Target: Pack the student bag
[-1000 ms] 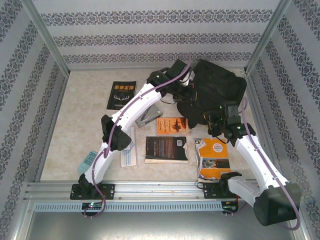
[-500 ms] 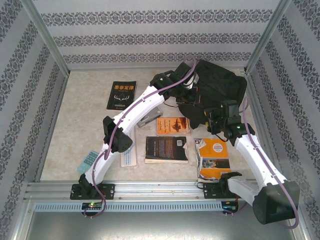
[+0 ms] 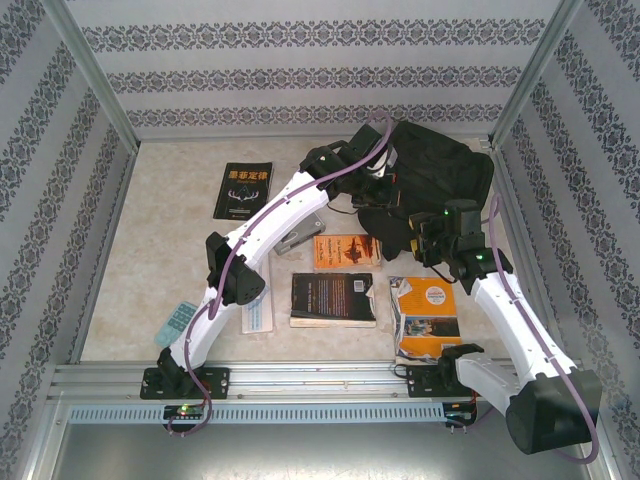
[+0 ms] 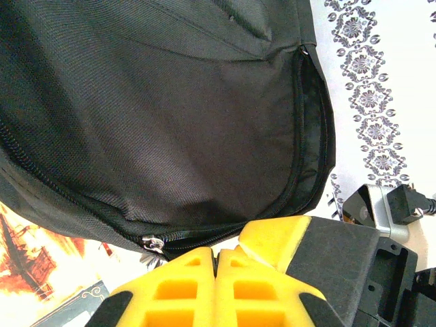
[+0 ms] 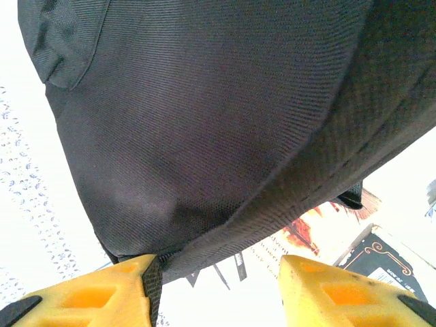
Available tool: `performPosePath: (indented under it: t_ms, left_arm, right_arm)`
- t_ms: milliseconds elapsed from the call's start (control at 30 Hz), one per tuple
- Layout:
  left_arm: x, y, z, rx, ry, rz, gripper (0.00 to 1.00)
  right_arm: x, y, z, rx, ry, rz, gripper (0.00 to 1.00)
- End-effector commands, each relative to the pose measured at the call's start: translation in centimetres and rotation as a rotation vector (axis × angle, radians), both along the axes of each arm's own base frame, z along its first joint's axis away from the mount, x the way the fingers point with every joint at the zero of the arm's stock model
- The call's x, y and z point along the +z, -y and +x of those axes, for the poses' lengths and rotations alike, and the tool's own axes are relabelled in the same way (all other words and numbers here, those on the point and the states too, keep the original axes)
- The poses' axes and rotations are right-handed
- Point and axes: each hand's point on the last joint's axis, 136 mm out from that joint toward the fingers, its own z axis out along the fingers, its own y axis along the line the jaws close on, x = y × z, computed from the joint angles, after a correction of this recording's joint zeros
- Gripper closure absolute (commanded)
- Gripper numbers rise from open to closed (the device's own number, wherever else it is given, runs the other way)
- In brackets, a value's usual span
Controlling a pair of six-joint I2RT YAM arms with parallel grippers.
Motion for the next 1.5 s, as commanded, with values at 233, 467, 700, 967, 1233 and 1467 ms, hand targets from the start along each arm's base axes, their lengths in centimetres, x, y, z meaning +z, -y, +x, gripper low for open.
performPosePath:
  t_ms: [233,467,700,967,1233,1467]
  left_arm:
    - [1.3,0.2,-0.3,-0.010,0.010,-0.027,1.00]
    - [1.6,0.2,-0.2,-0.012,0.019,-0.035,1.00]
    - [0.4,-0.2,0.4,0.000,0.015,-0.006,1.00]
    - [-0.8,-1.3,2.7,0.034,0.021,0.009,1.00]
    - [-1.5,-1.4,2.1,0.015,-0.005,0.027,1.00]
    - [-0.6,-1.0,1.5,-0.006,0.003,0.004,1.00]
  right_arm:
    - [2.2,0.1,1.0,-0.014,0.068,0.019,0.50]
    - [-1.2,0.7,2.4,-0.049,-0.010,0.021,0.49]
    - [-2.6,1.1,2.5,-0.034,-0.037,-0.044,0.65]
    - [-5.0,1.5,1.8,0.005,-0.070,-0.087,0.80]
    - [-1.7,1.2,2.7,0.018,0.008,-0.070,0.64]
    - [-3.3,1.0,3.3,-0.002,-0.058,-0.036,0.41]
